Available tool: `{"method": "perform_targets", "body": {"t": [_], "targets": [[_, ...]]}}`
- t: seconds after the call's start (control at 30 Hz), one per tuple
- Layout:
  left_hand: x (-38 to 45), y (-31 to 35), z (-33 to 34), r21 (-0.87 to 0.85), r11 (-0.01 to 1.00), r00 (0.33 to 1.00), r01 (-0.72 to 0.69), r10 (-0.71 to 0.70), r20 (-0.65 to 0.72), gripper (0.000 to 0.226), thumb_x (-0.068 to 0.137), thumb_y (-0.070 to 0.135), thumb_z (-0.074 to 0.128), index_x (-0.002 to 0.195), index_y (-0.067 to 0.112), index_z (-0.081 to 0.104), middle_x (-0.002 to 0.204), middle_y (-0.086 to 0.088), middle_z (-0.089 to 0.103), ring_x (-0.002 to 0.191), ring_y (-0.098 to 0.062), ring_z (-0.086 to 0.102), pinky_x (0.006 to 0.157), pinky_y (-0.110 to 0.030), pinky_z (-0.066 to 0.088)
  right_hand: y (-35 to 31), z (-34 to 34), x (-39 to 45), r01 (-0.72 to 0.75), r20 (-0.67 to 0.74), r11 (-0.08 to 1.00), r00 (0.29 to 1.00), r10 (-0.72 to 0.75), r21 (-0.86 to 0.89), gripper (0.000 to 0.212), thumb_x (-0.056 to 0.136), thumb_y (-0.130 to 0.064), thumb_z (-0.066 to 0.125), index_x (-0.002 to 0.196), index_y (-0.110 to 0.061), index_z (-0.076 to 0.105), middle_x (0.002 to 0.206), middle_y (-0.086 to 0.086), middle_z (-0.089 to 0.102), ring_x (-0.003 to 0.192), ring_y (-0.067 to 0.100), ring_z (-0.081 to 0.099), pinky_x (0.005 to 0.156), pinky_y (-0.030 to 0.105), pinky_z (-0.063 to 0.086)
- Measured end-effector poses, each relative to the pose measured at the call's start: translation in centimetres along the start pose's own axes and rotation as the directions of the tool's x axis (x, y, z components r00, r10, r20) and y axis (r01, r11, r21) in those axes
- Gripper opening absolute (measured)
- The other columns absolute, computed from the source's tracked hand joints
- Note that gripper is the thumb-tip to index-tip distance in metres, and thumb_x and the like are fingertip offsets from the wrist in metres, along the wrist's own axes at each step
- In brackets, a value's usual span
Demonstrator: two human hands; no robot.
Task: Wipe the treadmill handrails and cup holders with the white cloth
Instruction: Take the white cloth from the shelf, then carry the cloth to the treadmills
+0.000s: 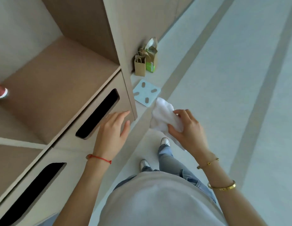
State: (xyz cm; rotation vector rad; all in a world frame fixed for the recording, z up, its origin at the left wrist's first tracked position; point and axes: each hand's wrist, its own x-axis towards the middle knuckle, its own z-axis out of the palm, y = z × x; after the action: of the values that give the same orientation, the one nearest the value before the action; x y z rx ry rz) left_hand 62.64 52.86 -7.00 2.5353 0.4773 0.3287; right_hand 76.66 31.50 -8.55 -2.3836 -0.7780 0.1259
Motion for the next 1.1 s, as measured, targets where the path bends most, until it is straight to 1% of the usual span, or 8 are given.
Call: {"method": "perform_targets", "body": {"t": [0.1, 0.27, 0.43, 0.57, 0.67, 0.83, 0.97, 1.1], "targets": [[0.1, 2.9, 1.6, -0.006, 0.994, 0.992, -0.105, 0.105, 0.075, 0.032, 0.096, 0.011, 0.056, 0.127, 0.005, 0.060, 0.117, -0.008, 0.066, 0.110, -0.024, 0.061, 0.095, -0.044, 0.049, 2.3, -2.2, -3.8, -0.130, -0.075, 0.991, 0.989, 0.129, -0.008, 0.044, 0.080, -0.037, 0.069, 0.116, -0.015, 0.056, 0.103, -0.001, 0.057, 0.078, 0.026, 0.059, 0.058, 0.036, 0.047], [0.5, 8.6, 5.2, -0.045, 0.965, 0.948, -0.260, 0.264, 0.178, 0.033, 0.096, 0.013, 0.055, 0.128, 0.008, 0.060, 0.121, -0.006, 0.065, 0.114, -0.022, 0.058, 0.099, -0.039, 0.046, 6.4, -6.2, -9.8, -0.307, -0.222, 0.951, 0.929, 0.295, -0.020, 0.041, 0.081, -0.033, 0.071, 0.115, -0.016, 0.057, 0.100, -0.002, 0.057, 0.077, 0.026, 0.060, 0.058, 0.035, 0.046], [0.8, 16.5, 10.6, -0.107, 0.896, 0.857, -0.430, 0.443, 0.262, 0.032, 0.094, 0.010, 0.056, 0.126, 0.006, 0.061, 0.121, -0.008, 0.065, 0.114, -0.026, 0.059, 0.099, -0.042, 0.046, 11.2, -11.3, -16.3, -0.473, -0.339, 0.881, 0.825, 0.452, 0.021, 0.040, 0.082, -0.032, 0.071, 0.115, -0.015, 0.057, 0.101, -0.001, 0.057, 0.078, 0.026, 0.059, 0.062, 0.041, 0.049], [-0.1, 24.2, 15.8, -0.177, 0.835, 0.781, -0.521, 0.550, 0.297, 0.031, 0.093, 0.008, 0.058, 0.124, 0.004, 0.062, 0.119, -0.010, 0.066, 0.112, -0.029, 0.060, 0.098, -0.043, 0.047, 15.8, -15.7, -21.9, -0.567, -0.404, 0.822, 0.740, 0.538, 0.057, 0.039, 0.082, -0.030, 0.071, 0.115, -0.014, 0.057, 0.103, 0.000, 0.057, 0.079, 0.027, 0.058, 0.065, 0.041, 0.049], [-1.2, 30.1, 19.7, -0.230, 0.788, 0.722, -0.571, 0.616, 0.315, 0.031, 0.092, 0.007, 0.060, 0.123, 0.003, 0.063, 0.117, -0.011, 0.067, 0.110, -0.030, 0.061, 0.098, -0.043, 0.047, 19.5, -18.9, -26.2, -0.619, -0.447, 0.780, 0.676, 0.586, 0.087, 0.038, 0.082, -0.029, 0.071, 0.114, -0.013, 0.057, 0.104, 0.000, 0.057, 0.081, 0.026, 0.058, 0.066, 0.041, 0.049], [-2.2, 38.3, 25.0, -0.305, 0.731, 0.641, -0.610, 0.682, 0.353, 0.031, 0.093, 0.008, 0.060, 0.123, 0.006, 0.063, 0.119, -0.010, 0.066, 0.112, -0.029, 0.060, 0.099, -0.043, 0.046, 25.0, -23.3, -31.2, -0.701, -0.507, 0.705, 0.571, 0.645, 0.107, 0.036, 0.082, -0.029, 0.070, 0.112, -0.016, 0.056, 0.101, -0.003, 0.055, 0.075, 0.024, 0.056, 0.060, 0.037, 0.047], [-1.7, 43.7, 28.6, -0.329, 0.699, 0.586, -0.635, 0.713, 0.385, 0.031, 0.094, 0.010, 0.058, 0.125, 0.007, 0.062, 0.121, -0.008, 0.066, 0.114, -0.027, 0.059, 0.100, -0.042, 0.046, 29.0, -25.9, -33.2, -0.739, -0.556, 0.659, 0.492, 0.670, 0.141, 0.034, 0.081, -0.031, 0.069, 0.111, -0.018, 0.056, 0.098, -0.006, 0.054, 0.072, 0.020, 0.054, 0.057, 0.037, 0.048], [0.0, 48.6, 32.4, -0.344, 0.652, 0.515, -0.676, 0.752, 0.412, 0.031, 0.094, 0.010, 0.058, 0.125, 0.008, 0.062, 0.120, -0.007, 0.066, 0.112, -0.026, 0.060, 0.099, -0.038, 0.045, 33.0, -27.9, -33.5, -0.761, -0.582, 0.619, 0.417, 0.698, 0.197, 0.033, 0.080, -0.029, 0.069, 0.109, -0.017, 0.057, 0.096, -0.004, 0.055, 0.071, 0.020, 0.053, 0.059, 0.039, 0.048]]}}
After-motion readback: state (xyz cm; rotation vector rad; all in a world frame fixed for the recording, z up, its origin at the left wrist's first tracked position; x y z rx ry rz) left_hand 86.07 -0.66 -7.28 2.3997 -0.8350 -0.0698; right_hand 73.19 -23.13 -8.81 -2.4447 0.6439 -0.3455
